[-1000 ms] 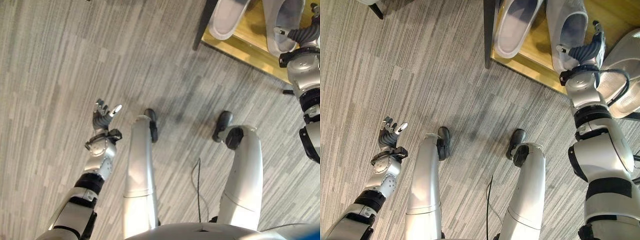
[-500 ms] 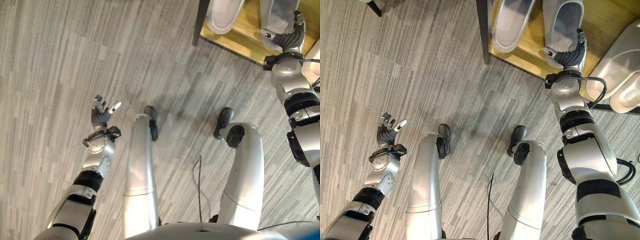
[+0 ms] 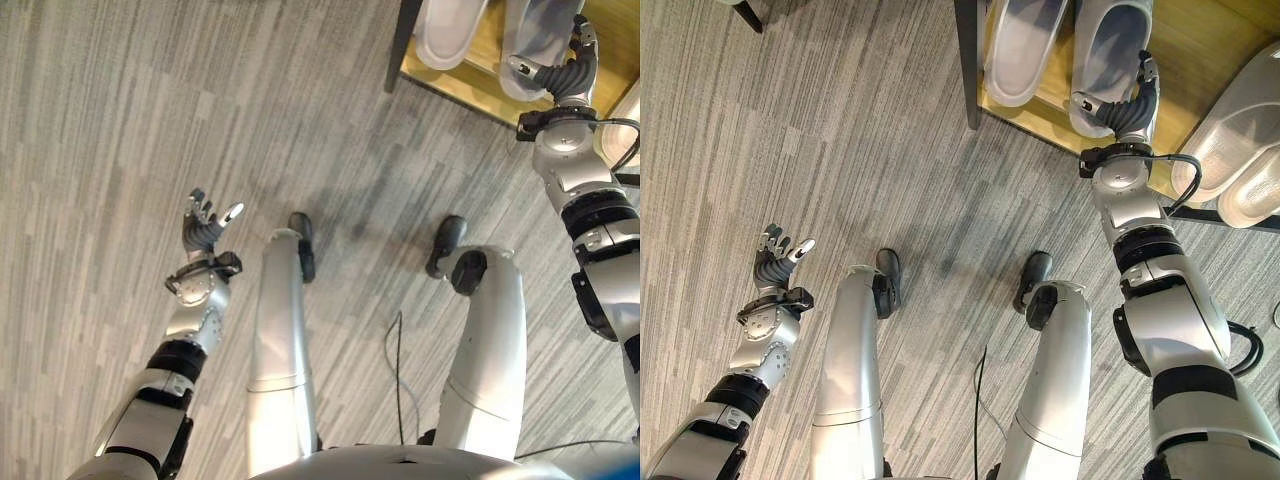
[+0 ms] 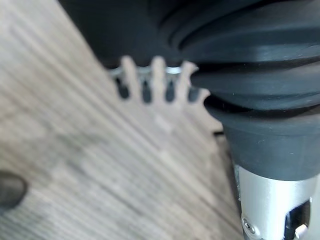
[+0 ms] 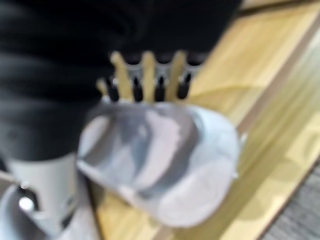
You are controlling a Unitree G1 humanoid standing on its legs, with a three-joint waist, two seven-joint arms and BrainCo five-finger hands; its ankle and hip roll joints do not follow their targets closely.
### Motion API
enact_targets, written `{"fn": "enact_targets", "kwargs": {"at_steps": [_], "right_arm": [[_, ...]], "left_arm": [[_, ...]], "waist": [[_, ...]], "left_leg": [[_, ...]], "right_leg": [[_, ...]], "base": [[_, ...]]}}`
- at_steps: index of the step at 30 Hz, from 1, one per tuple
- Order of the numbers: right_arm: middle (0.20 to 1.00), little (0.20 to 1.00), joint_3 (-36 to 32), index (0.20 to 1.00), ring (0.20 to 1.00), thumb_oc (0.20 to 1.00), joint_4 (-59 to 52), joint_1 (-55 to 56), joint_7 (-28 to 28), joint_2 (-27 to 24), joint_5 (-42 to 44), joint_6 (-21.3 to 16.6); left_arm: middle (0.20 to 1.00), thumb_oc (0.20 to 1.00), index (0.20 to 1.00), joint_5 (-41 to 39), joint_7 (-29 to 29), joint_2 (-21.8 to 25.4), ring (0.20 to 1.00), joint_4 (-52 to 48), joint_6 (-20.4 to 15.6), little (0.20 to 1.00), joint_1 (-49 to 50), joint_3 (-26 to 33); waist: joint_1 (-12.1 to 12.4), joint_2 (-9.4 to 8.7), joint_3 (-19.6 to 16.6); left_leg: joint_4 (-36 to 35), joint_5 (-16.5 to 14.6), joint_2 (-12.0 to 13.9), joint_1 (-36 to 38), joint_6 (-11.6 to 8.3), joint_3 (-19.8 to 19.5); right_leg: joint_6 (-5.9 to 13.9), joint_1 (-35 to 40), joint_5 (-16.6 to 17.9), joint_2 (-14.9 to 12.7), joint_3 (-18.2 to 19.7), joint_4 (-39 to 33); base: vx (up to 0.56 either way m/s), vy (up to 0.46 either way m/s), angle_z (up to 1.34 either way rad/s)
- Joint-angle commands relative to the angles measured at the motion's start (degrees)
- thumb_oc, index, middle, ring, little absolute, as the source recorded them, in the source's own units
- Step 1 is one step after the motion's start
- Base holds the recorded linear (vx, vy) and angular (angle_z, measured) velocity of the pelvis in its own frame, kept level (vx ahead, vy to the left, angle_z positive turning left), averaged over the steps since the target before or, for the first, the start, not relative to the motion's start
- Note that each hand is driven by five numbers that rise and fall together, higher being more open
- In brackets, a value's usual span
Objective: Arrange the slippers neatly on the shoe rack.
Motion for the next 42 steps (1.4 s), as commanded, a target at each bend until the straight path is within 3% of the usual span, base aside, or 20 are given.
{"fn": "enact_targets", "kwargs": {"at_steps": [1,14,18,31,42], "right_arm": [[1.0,1.0,-2.17,1.0,1.0,1.0,-3.63,1.08,-0.96,0.97,-2.55,-2.81],[1.0,1.0,-2.9,1.0,1.0,1.0,-10.24,2.73,-1.18,4.74,-6.64,-2.42],[1.0,1.0,-5.29,1.0,1.0,1.0,-10.49,4.7,-1.07,4.66,-3.84,-3.11],[1.0,1.0,-3.62,1.0,1.0,1.0,-10.69,3.54,1.35,8.8,0.19,-4.38],[1.0,1.0,-9.11,1.0,1.0,1.0,-12.31,7.79,-3.64,9.02,-2.82,-4.61]], "left_arm": [[1.0,1.0,1.0,1.93,1.3,-0.26,1.0,1.07,-0.99,1.0,-0.33,3.24],[1.0,1.0,1.0,4.04,2.23,-0.9,1.0,1.95,-0.72,1.0,-1.63,3.51],[1.0,1.0,1.0,4.06,2.4,-0.87,1.0,1.96,-0.77,1.0,-1.69,3.53],[1.0,1.0,1.0,6.46,2.7,-0.87,1.0,1.31,-0.55,1.0,-2.45,2.69],[1.0,1.0,1.0,5.05,3.76,-2.36,1.0,2.33,-1.08,1.0,-1.44,4.01]], "waist": [[-0.77,0.2,0.7],[-1.01,0.14,0.62],[-1.09,0.32,0.83],[-0.51,0.23,0.59],[-1.01,-0.17,-0.67]], "left_leg": [[-6.47,3.9,-0.39,1.44,1.2,-2.74],[-6.81,4.06,-0.63,1.44,1.15,-2.99],[-7.27,4.23,-0.84,1.44,1.1,-3.15],[-7.48,4.65,-1.25,1.44,0.89,-3.18],[-8.7,5.29,-1.91,1.44,0.75,-2.68]], "right_leg": [[2.59,4.37,-2.12,-0.5,1.68,-1.42],[2.81,4.37,-2.09,-0.43,2.0,-1.64],[2.91,4.37,-2.25,-0.72,1.99,-2.01],[3.05,4.37,-1.99,-0.59,2.46,-1.81],[3.15,4.37,-1.92,-0.35,2.75,-1.99]], "base": [[0.0,0.0,0.0],[0.0,0.0,0.0],[0.0,-0.006,0.01],[0.0,-0.001,0.0],[0.0,0.001,0.02]]}}
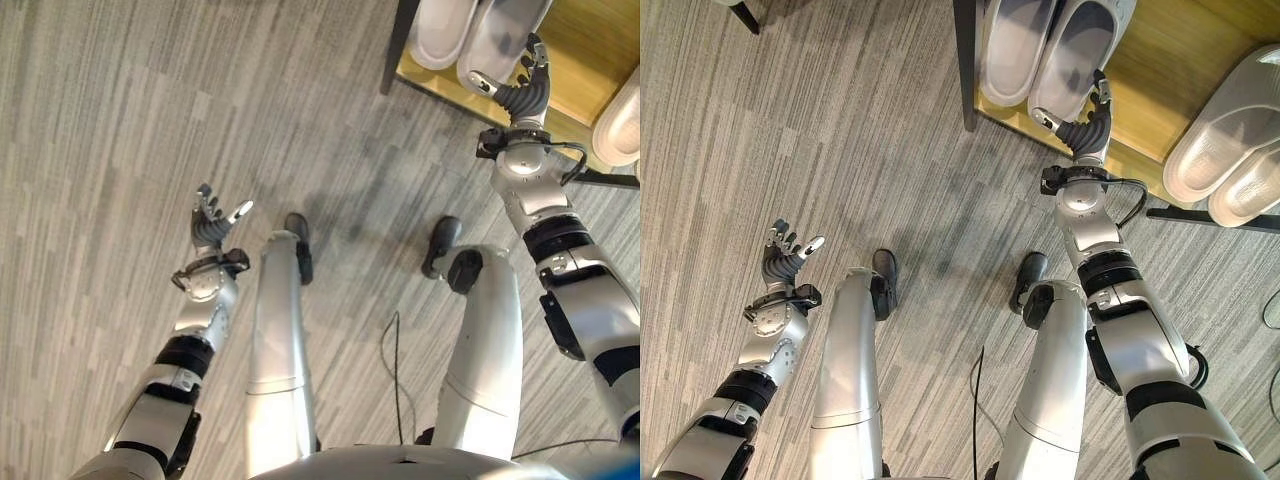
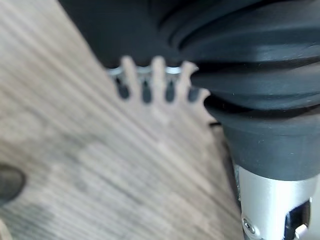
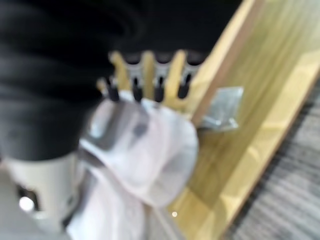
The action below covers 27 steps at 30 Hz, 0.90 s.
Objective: Arrange the slippers neatly on the shoe rack.
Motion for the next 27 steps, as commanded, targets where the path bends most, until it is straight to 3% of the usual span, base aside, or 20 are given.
{"fn": "enact_targets", "kwargs": {"at_steps": [1,4,9,12,19,23,24,27], "right_arm": [[1.0,1.0,-1.97,1.0,1.0,1.0,-4.37,2.81,-3.28,-0.1,-2.43,-3.21],[1.0,1.0,-4.03,1.0,1.0,1.0,-5.61,6.03,-4.08,-0.32,-2.67,-3.43],[1.0,1.0,-8.12,1.0,1.0,1.0,-5.68,16.08,-3.0,1.79,-3.09,-4.79],[1.0,1.0,-8.26,1.0,1.0,1.0,-4.42,17.96,-1.84,3.2,-2.23,-5.04],[1.0,1.0,-5.53,1.0,1.0,1.0,3.22,30.92,4.83,10.14,-3.49,-3.47],[1.0,1.0,-5.52,1.0,1.0,1.0,3.2,30.97,4.83,10.14,-3.49,-3.47],[1.0,1.0,-3.44,1.0,1.0,1.0,8.96,37.4,7.48,12.02,-5.72,-2.35],[1.0,1.0,-2.86,1.0,1.0,1.0,12.08,38.55,8.35,12.69,-5.71,-2.0]], "left_arm": [[1.0,1.0,1.0,0.08,1.61,-0.43,1.0,0.59,-1.94,1.0,0.03,4.26],[1.0,1.0,1.0,0.28,1.78,-0.77,1.0,-0.43,-2.13,1.0,0.34,4.79],[1.0,1.0,1.0,5.75,0.54,-0.9,1.0,-4.18,-2.3,1.0,0.64,3.17],[1.0,1.0,1.0,7.04,-0.33,-1.09,1.0,-3.99,-2.23,1.0,0.88,2.34],[1.0,1.0,1.0,11.27,-6.56,-2.61,1.0,-2.23,-1.02,1.0,6.36,-3.04],[1.0,1.0,1.0,11.26,-6.57,-2.61,1.0,-2.22,-1.04,1.0,6.39,-3.05],[1.0,1.0,1.0,15.06,-9.54,-4.83,1.0,2.32,0.26,1.0,9.92,-7.98],[1.0,1.0,1.0,18.71,-10.26,-5.63,1.0,4.91,0.81,1.0,9.81,-11.0]], "waist": [[-0.55,-0.08,-0.84],[-0.87,-0.31,-1.69],[-2.24,-0.14,-7.16],[-2.58,-0.08,-7.73],[-3.65,0.48,-7.28],[-3.66,0.5,-7.07],[-4.01,0.81,-7.02],[-4.27,1.09,-7.38]], "left_leg": [[-7.37,4.41,-0.88,1.22,0.51,-2.08],[-7.96,4.6,-0.94,1.22,0.35,-1.79],[-15.11,6.28,-0.33,1.33,-0.06,-0.42],[-18.33,7.2,-0.7,3.86,-0.1,-0.01],[-34.59,11.77,-0.95,21.82,-0.79,1.46],[-34.87,11.89,-0.95,22.22,-0.79,1.46],[-46.3,15.02,-0.73,35.21,-1.72,1.92],[-50.67,16.03,-1.1,40.13,-1.83,2.3]], "right_leg": [[3.14,3.74,-1.82,0.58,3.31,-1.37],[3.17,3.74,-1.62,0.77,3.06,-1.89],[4.0,4.14,0.18,1.04,0.81,-9.26],[4.19,6.83,0.85,1.02,-0.04,-12.37],[5.44,23.82,5.52,0.49,-4.02,-26.14],[5.44,24.23,5.62,0.49,-4.1,-26.38],[6.29,36.82,8.45,-0.36,-6.68,-36.79],[6.63,41.31,9.54,-0.59,-7.66,-40.77]], "base": [[-0.01,-0.01,0.03],[-0.01,-0.005,0.02],[-0.08,0.043,-0.02],[-0.09,0.022,-0.04],[-0.08,0.048,0.07],[0.0,0.0,0.0],[0.0,0.0,0.0],[0.03,0.001,0.03]]}}
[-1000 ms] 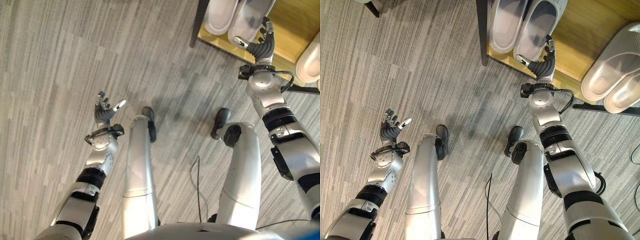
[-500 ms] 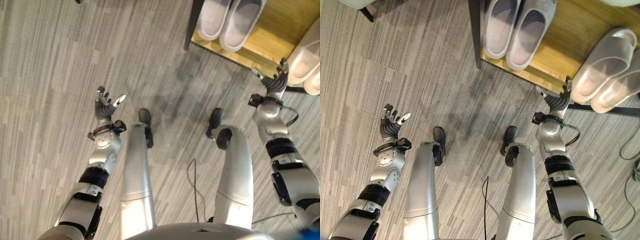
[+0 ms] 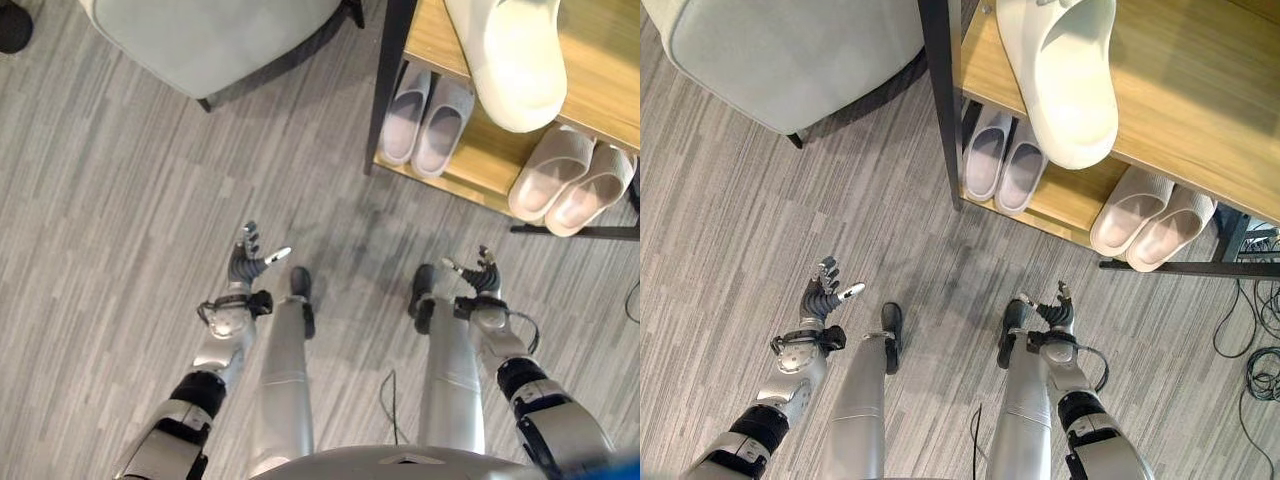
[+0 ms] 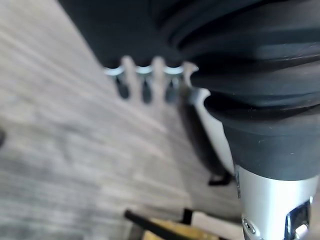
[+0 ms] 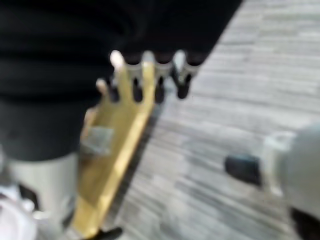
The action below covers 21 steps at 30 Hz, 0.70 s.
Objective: Arrange the slippers neatly on the shoe rack.
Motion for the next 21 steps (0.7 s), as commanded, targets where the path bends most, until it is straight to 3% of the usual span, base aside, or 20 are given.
{"fn": "enact_targets", "kwargs": {"at_steps": [1,2,10,15,21], "right_arm": [[1.0,1.0,1.9,1.0,1.0,1.0,1.77,3.93,1.66,-0.56,-1.06,-0.23],[1.0,1.0,2.81,1.0,1.0,1.0,5.18,6.15,2.58,0.08,-2.1,0.45],[1.0,1.0,3.26,1.0,1.0,1.0,8.77,11.41,4.34,0.76,-3.12,1.44],[1.0,1.0,3.2,1.0,1.0,1.0,14.39,11.89,5.23,1.35,-4.64,4.03],[1.0,1.0,1.07,1.0,1.0,1.0,16.26,13.84,6.35,2.03,-4.48,5.37]], "left_arm": [[1.0,1.0,1.0,7.98,-2.81,-1.19,1.0,1.22,-0.4,1.0,2.43,-3.8],[1.0,1.0,1.0,12.74,-3.87,-2.92,1.0,2.99,0.22,1.0,2.2,-8.56],[1.0,1.0,1.0,21.63,-6.49,-5.08,1.0,0.21,0.55,1.0,1.79,-18.59],[1.0,1.0,1.0,23.77,-9.0,-6.57,1.0,-1.41,0.56,1.0,2.87,-23.15],[1.0,1.0,1.0,25.12,-11.33,-6.51,1.0,-2.84,1.54,1.0,3.26,-24.3]], "waist": [[-0.91,2.57,1.31],[-1.19,2.72,0.49],[-2.42,2.95,-1.16],[-2.25,3.35,-3.2],[-2.19,3.91,-6.14]], "left_leg": [[-15.94,5.22,0.65,11.72,-2.08,-3.21],[-23.92,8.77,0.1,19.66,-2.31,-2.43],[-35.6,12.18,1.15,35.52,-2.75,-0.49],[-40.36,12.22,1.74,44.76,-3.05,0.55],[-42.87,11.57,1.69,51.99,-3.44,2.0]], "right_leg": [[3.73,13.82,0.07,0.21,-2.65,-8.61],[4.13,21.5,3.71,0.2,-4.71,-16.47],[5.23,37.04,7.38,1.4,-7.55,-28.01],[5.84,46.62,8.23,2.04,-8.35,-33.76],[6.67,54.75,9.33,2.85,-8.9,-39.87]], "base": [[0.09,-0.005,0.04],[0.1,-0.014,0.0],[0.11,-0.024,-0.04],[0.15,-0.026,-0.05],[0.12,-0.017,-0.08]]}}
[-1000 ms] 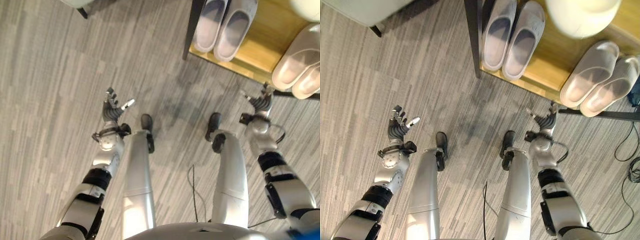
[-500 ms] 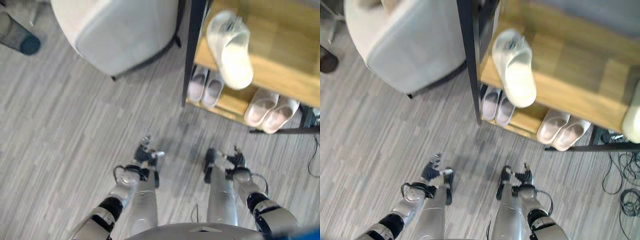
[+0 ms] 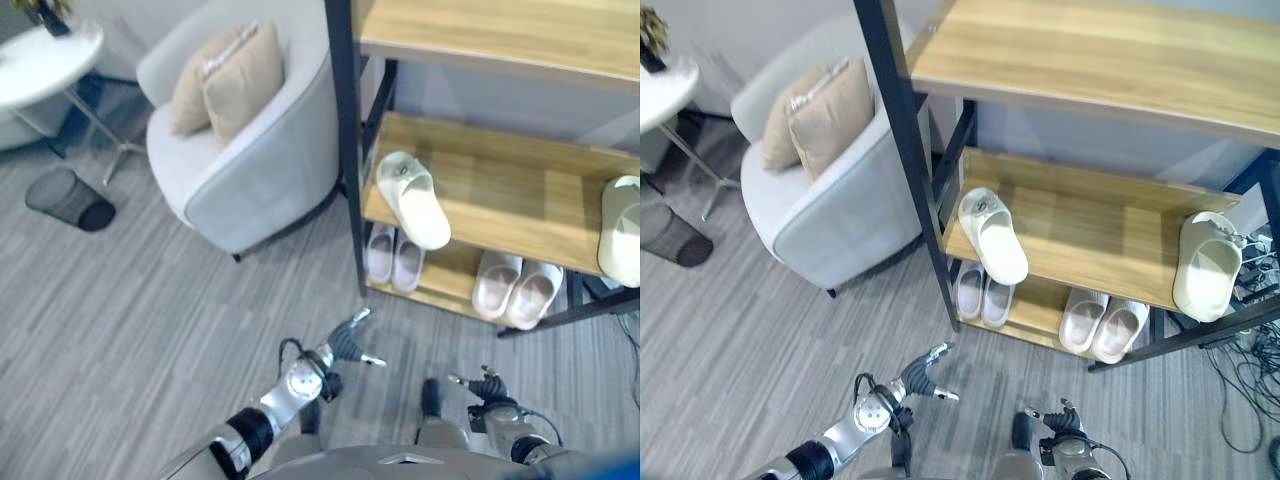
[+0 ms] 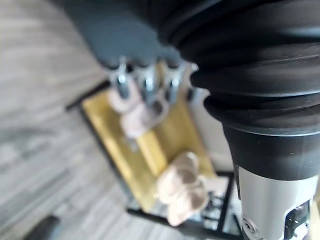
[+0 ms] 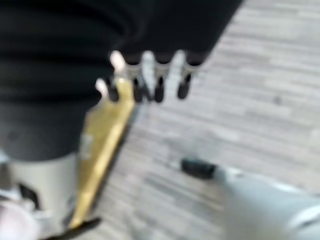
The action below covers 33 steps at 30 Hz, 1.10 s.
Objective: Arrange the slippers neatly on the shoe rack.
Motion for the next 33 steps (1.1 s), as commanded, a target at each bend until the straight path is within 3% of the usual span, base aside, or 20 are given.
{"fn": "enact_targets", "kwargs": {"at_steps": [1,8,13,18,30,31,33], "right_arm": [[1.0,1.0,-1.52,1.0,1.0,1.0,0.29,-0.19,0.71,0.35,-1.37,0.92],[1.0,1.0,-2.13,1.0,1.0,1.0,2.25,1.24,1.76,1.26,-2.35,2.18],[1.0,1.0,-2.21,1.0,1.0,1.0,1.88,1.54,1.37,2.75,-1.0,2.08],[1.0,1.0,-0.79,1.0,1.0,1.0,1.95,1.91,1.03,2.57,-2.01,1.98],[1.0,1.0,-0.46,1.0,1.0,1.0,3.07,2.19,-0.25,2.4,-2.1,2.63],[1.0,1.0,0.31,1.0,1.0,1.0,1.95,0.82,-1.75,1.59,-2.19,0.83],[1.0,1.0,0.01,1.0,1.0,1.0,1.69,0.5,-1.86,1.34,-1.82,0.95]], "left_arm": [[1.0,1.0,1.0,4.93,-1.81,0.43,1.0,-1.43,-0.9,1.0,-3.52,-1.26],[1.0,1.0,1.0,10.29,-5.99,3.62,1.0,-9.8,-2.58,1.0,-2.73,-5.84],[1.0,1.0,1.0,10.36,-5.56,0.84,1.0,-9.68,-2.99,1.0,-2.5,-7.07],[1.0,1.0,1.0,13.54,-3.16,-1.18,1.0,-10.07,-3.74,1.0,-6.63,-9.19],[1.0,1.0,1.0,11.94,2.34,-4.32,1.0,-15.02,-3.39,1.0,-18.71,-8.93],[1.0,1.0,1.0,11.96,2.4,-4.73,1.0,-14.85,-3.61,1.0,-19.19,-10.59],[1.0,1.0,1.0,12.49,2.95,-5.12,1.0,-14.97,-3.47,1.0,-20.4,-10.54]], "waist": [[0.64,-1.59,2.44],[-0.19,-0.33,-0.03],[-0.89,0.86,-0.9],[-1.6,1.71,-0.98],[-3.86,4.07,0.37],[-3.81,4.29,0.39],[-3.96,4.38,0.42]], "left_leg": [[0.17,0.02,0.41,-1.66,-2.77,-1.76],[0.17,-0.52,0.32,1.19,-3.41,0.09],[0.17,-0.59,0.18,1.26,-3.51,0.72],[0.17,-0.82,-0.12,1.37,-3.38,1.0],[0.17,-0.98,-0.18,1.81,-3.25,2.05],[0.17,-0.92,-0.05,1.74,-3.36,2.05],[0.17,-0.85,0.02,1.6,-3.39,2.2]], "right_leg": [[3.62,0.77,-2.52,-2.22,-0.93,2.96],[4.05,5.05,-1.75,-2.02,-0.78,-0.45],[3.96,5.42,-2.14,-2.1,-0.16,-0.77],[3.93,5.3,-2.3,-2.31,0.47,-0.77],[3.6,4.55,-2.78,-2.42,2.39,-0.38],[3.49,4.27,-2.86,-2.32,2.62,-0.42],[3.5,3.95,-2.92,-2.25,2.97,-0.42]], "base": [[0.11,-0.016,-0.01],[0.06,-0.022,-0.1],[0.03,-0.043,-0.11],[0.02,-0.021,-0.06],[0.01,-0.023,-0.04],[0.01,-0.031,-0.05],[0.0,-0.031,-0.09]]}}
